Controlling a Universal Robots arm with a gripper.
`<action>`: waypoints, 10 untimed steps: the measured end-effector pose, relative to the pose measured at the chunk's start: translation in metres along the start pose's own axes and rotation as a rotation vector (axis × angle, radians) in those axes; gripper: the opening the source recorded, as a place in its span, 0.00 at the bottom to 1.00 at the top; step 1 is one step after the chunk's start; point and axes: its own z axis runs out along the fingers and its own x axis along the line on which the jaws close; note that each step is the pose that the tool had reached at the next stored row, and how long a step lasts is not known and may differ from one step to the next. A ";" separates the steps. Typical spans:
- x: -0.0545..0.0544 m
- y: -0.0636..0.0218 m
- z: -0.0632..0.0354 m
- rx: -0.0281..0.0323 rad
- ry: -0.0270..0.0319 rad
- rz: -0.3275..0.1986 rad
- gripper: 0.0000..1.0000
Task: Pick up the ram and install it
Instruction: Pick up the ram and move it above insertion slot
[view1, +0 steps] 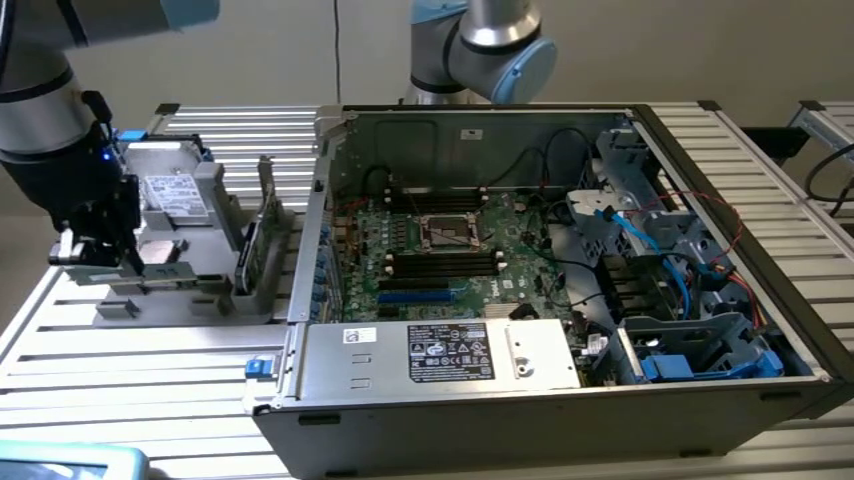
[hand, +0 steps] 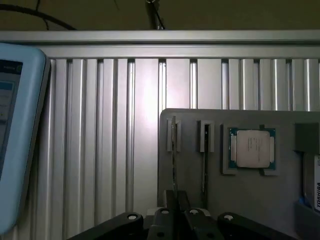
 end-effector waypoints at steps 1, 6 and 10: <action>0.000 0.0003 -0.0044 0.0001 -0.0001 0.000 0.14; 0.002 0.0019 -0.0270 0.0000 0.0000 0.001 0.14; 0.004 0.0030 -0.0453 0.0000 -0.0003 0.004 0.14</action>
